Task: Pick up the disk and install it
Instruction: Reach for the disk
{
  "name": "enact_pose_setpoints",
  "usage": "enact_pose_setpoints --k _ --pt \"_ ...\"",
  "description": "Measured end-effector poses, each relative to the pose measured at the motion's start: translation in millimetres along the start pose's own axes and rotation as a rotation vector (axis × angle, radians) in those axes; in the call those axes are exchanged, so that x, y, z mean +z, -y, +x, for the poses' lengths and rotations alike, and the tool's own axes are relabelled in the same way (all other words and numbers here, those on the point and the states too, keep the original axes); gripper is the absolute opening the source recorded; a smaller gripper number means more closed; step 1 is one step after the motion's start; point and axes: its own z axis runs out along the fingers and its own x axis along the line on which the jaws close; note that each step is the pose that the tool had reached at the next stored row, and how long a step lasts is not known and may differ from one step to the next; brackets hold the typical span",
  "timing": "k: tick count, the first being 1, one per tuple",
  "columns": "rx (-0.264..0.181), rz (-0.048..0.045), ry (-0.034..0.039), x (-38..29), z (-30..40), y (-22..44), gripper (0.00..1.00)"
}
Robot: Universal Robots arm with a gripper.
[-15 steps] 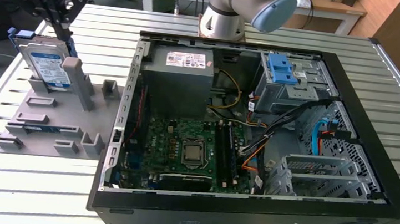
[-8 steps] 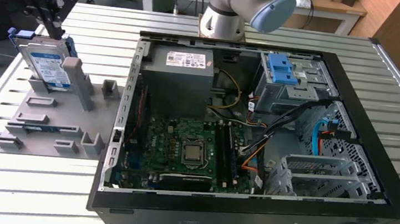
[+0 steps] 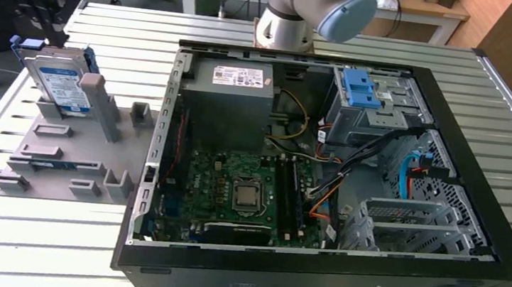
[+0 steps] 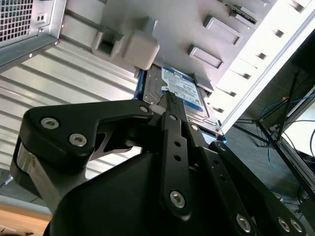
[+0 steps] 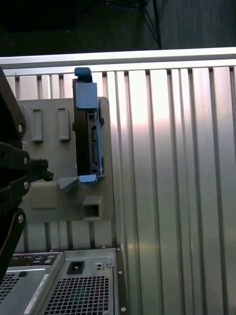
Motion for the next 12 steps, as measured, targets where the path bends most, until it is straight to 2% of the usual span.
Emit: enact_pose_setpoints --k 7,12 --pt "0.000 0.0000 -0.0002 3.5 24.8 -7.9 0.11" --pt "0.000 0.0002 -0.0002 6.7 45.2 -16.9 0.11"
